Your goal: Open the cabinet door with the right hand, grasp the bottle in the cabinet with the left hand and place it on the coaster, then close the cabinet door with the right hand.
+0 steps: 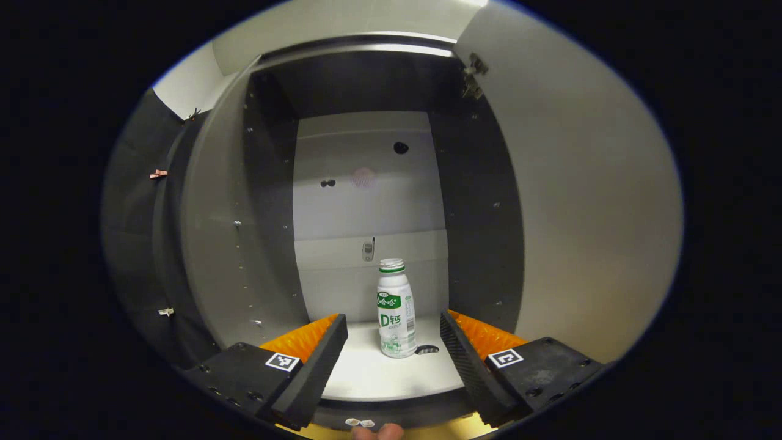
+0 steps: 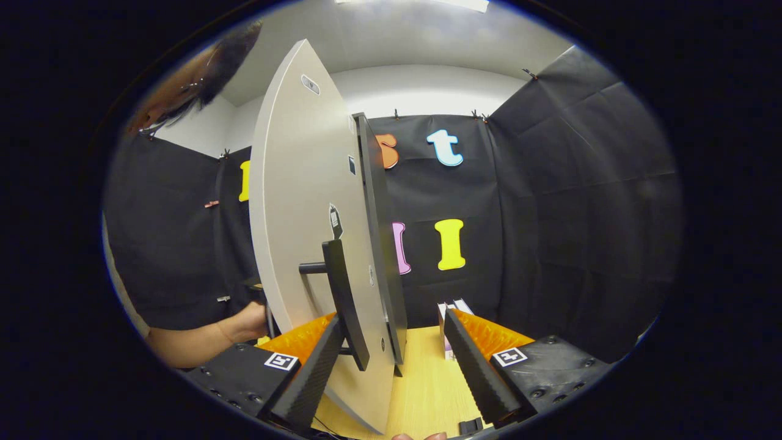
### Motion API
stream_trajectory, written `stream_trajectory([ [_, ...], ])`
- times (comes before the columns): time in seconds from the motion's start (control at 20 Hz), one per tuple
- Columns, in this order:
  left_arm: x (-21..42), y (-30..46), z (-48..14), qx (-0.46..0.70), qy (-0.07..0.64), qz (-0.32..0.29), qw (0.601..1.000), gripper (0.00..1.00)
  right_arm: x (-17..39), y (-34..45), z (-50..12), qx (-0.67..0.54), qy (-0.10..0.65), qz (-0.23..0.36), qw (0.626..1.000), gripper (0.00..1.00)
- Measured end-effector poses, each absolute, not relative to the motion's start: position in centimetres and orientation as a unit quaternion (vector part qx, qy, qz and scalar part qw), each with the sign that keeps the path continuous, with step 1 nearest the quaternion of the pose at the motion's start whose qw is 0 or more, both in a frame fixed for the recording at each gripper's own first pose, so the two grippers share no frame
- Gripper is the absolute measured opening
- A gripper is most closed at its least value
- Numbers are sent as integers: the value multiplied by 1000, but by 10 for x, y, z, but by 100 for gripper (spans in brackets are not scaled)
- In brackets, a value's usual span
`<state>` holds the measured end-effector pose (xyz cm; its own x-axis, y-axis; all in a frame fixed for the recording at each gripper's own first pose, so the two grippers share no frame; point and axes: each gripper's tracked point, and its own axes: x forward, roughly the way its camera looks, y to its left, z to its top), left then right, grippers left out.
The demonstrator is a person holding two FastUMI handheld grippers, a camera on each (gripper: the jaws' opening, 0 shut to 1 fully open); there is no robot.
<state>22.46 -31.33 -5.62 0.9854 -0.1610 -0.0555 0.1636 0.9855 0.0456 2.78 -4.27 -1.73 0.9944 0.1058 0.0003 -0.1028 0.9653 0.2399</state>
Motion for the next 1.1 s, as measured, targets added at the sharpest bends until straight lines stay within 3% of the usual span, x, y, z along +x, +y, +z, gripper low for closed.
stream_trajectory([
  [0.25,297,-322,-92,32,44,-55,997,96,18,-60,-7,134,-3,58,989,99],
  [0.7,367,-347,-105,50,22,-72,996,95,32,-137,-15,119,-24,-59,991,98],
  [0.85,361,-354,-105,51,26,-102,993,74,31,-140,-17,84,-28,-80,993,97],
  [1.1,329,-337,-85,25,28,-120,992,72,21,-132,-18,66,-20,-97,993,97],
])
